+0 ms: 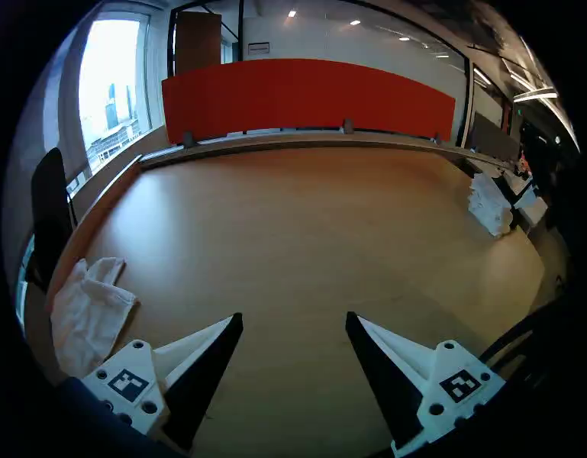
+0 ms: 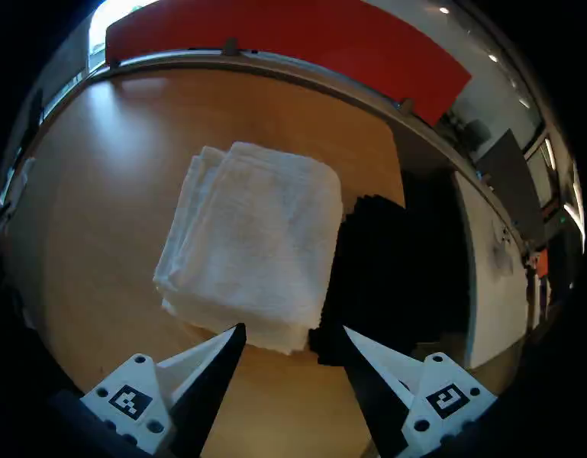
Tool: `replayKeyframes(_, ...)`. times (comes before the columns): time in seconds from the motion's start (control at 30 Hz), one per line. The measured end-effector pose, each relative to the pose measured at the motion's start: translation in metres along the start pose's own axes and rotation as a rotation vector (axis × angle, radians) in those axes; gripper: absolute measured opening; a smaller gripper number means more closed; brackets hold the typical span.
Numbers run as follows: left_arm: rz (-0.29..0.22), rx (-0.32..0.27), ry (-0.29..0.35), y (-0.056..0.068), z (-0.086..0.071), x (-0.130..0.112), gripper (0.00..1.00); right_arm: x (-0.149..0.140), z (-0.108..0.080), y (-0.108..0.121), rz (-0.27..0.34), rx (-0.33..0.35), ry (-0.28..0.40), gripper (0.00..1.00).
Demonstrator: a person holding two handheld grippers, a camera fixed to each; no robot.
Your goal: Fold towel
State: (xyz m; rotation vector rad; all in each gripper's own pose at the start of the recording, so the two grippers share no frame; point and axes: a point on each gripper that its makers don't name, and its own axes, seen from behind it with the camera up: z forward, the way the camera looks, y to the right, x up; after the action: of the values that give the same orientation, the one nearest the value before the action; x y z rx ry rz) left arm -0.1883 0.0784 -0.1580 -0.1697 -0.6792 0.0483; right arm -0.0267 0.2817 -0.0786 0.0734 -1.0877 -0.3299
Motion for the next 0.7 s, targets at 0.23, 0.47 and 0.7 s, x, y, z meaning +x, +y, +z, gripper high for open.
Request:
replayKeyframes(0.23, -0.001, 0.0, 0.0, -0.002, 0.001, 0.0, 1.0, 0.012, 0.0, -0.006, 0.037, 0.018, 0.023, 0.88)
replayKeyframes(0.47, 0.001, 0.003, -0.002, -0.003, 0.002, 0.001, 1.0, 0.026, 0.005, -0.016, 0.08, 0.047, 0.045, 0.89)
replayKeyframes(0.7, 0.001, 0.007, -0.007, -0.004, 0.001, -0.001, 1.0, 0.034, 0.015, -0.031, 0.129, 0.079, 0.054, 0.88)
